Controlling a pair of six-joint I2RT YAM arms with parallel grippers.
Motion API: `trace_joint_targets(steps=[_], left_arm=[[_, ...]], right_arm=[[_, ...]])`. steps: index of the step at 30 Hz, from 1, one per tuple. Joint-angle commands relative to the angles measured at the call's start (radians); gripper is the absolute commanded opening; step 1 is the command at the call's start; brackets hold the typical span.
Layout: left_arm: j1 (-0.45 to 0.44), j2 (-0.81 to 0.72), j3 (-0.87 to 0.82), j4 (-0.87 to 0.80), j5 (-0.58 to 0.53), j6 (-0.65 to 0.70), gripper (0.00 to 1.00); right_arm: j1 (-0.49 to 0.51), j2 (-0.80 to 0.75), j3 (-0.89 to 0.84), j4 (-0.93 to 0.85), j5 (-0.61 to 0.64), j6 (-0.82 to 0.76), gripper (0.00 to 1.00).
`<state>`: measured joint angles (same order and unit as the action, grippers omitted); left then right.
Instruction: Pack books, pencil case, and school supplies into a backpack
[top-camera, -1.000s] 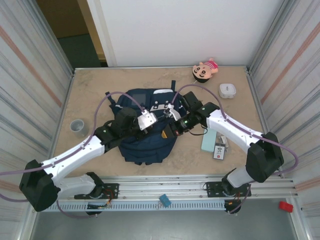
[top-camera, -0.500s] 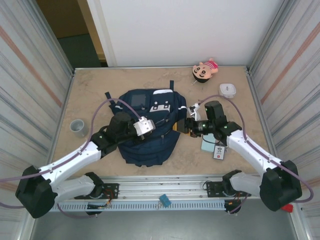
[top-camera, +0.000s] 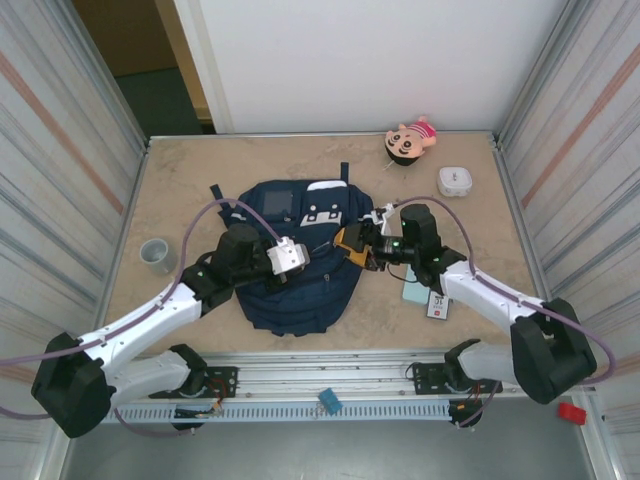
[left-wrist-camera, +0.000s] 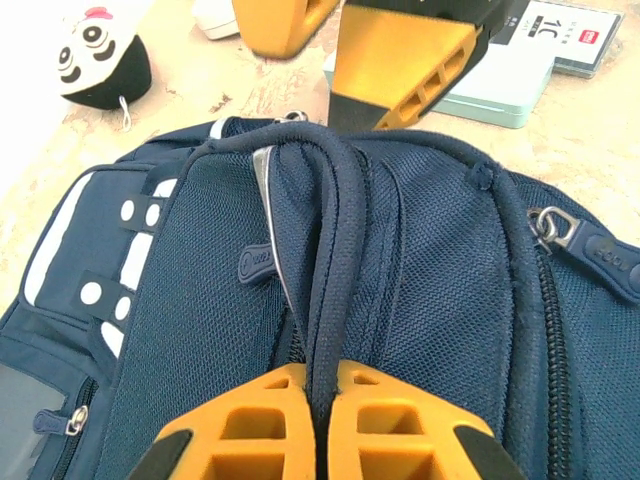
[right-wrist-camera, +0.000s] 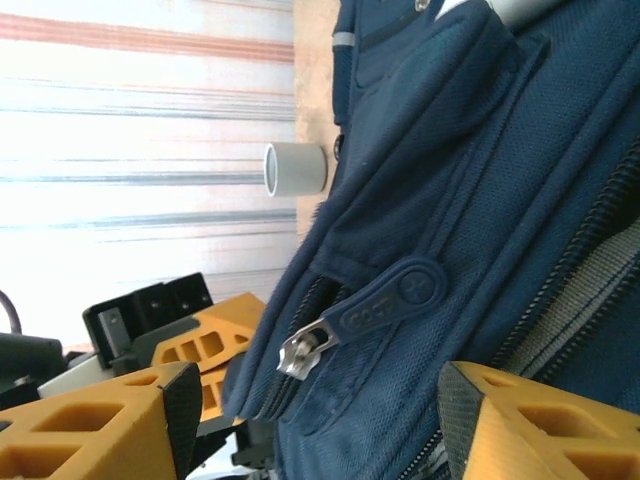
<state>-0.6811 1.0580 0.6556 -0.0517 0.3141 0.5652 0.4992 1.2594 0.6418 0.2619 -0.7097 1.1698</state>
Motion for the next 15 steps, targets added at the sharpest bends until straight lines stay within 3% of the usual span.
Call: trace_joint_targets(steps=[1,9,15], left_arm=[[-0.002,-0.033,0.002,0.078,0.07,0.009,0.0],[0.001,-0.036,-0.006,0.09,0.077,-0.005,0.0],[0.03,-0.044,-0.018,0.128,-0.036,-0.068,0.0]], right_arm=[[0.031,0.041,-0.001,0.091,0.025,0.091,0.64],[0.067,0.092,0.007,0.15,0.045,0.143,0.72],[0.055,0.048,-0.002,0.038,0.06,0.105,0.76]])
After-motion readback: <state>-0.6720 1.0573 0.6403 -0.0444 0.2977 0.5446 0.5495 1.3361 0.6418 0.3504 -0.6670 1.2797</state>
